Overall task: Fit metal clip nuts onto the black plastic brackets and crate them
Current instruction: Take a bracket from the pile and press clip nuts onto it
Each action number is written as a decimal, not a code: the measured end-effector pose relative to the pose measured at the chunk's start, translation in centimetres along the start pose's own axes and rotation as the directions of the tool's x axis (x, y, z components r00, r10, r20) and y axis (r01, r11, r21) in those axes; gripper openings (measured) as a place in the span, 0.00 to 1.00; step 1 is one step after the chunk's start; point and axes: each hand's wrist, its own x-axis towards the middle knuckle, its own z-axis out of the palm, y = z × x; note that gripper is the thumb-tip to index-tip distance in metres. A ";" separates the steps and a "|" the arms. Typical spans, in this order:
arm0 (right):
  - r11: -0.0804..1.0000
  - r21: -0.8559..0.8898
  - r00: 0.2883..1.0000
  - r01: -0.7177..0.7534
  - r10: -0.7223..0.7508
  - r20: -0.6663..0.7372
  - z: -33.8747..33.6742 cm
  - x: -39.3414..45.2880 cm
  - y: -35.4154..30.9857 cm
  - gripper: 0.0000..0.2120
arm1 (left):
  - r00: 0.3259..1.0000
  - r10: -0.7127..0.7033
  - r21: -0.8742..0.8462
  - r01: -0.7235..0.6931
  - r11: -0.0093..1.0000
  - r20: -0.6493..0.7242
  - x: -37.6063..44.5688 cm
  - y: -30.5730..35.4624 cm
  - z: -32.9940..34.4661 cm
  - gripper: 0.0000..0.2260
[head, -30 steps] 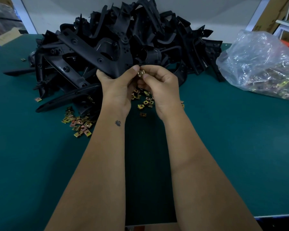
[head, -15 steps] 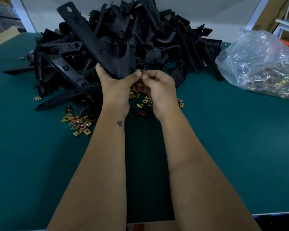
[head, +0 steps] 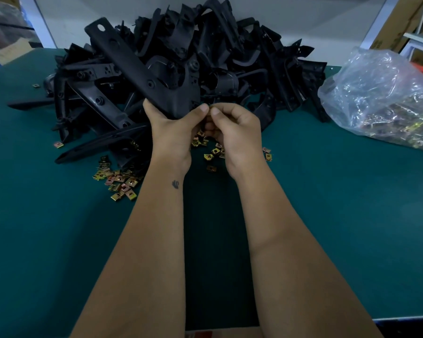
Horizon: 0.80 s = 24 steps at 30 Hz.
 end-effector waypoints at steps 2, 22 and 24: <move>0.999 0.047 1.000 0.025 -0.024 -0.007 -0.1 0.0 -0.1 0.05 | 0.999 -0.028 -0.038 0.029 0.999 0.017 0.0 0.0 0.1 0.28; 0.992 0.053 0.980 0.114 -0.121 0.156 0.3 -0.3 -0.1 0.05 | 0.984 -0.175 -0.152 0.177 0.972 0.030 0.3 0.9 -0.4 0.18; 0.990 0.046 0.988 0.130 -0.133 0.079 0.5 -0.2 -0.1 0.04 | 0.987 -0.157 -0.168 0.158 0.973 0.018 0.4 0.8 -0.2 0.18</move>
